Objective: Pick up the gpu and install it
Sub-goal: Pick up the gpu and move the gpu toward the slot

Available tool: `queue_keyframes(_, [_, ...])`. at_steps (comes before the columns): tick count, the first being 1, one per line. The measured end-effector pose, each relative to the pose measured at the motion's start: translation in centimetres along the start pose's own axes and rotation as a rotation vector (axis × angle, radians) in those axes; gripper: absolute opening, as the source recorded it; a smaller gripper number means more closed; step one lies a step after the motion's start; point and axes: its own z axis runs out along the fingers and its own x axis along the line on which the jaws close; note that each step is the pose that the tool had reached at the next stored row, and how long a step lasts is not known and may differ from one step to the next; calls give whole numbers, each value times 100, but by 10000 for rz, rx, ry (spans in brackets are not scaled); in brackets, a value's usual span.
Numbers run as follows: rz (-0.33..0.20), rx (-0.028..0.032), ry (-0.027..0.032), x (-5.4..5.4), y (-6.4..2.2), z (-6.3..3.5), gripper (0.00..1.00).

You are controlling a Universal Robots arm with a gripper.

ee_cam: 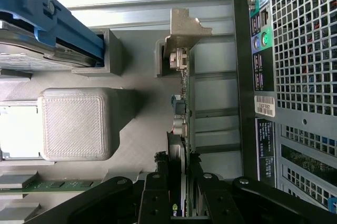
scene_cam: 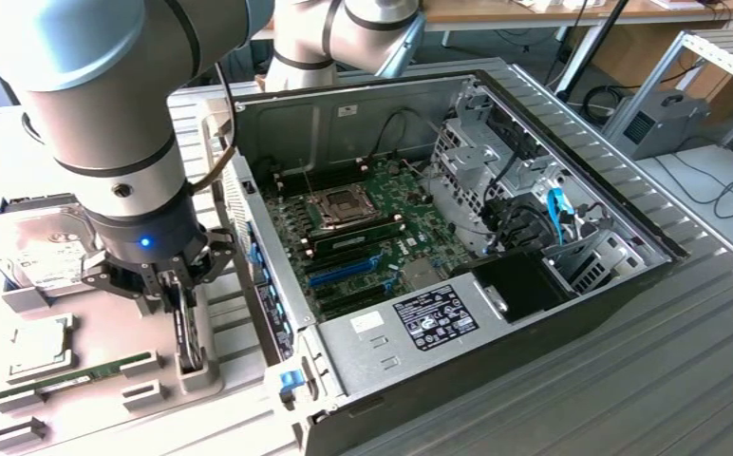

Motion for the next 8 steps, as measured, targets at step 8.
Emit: queue_keyframes(8, [0,2,1,-1,0,-34,26])
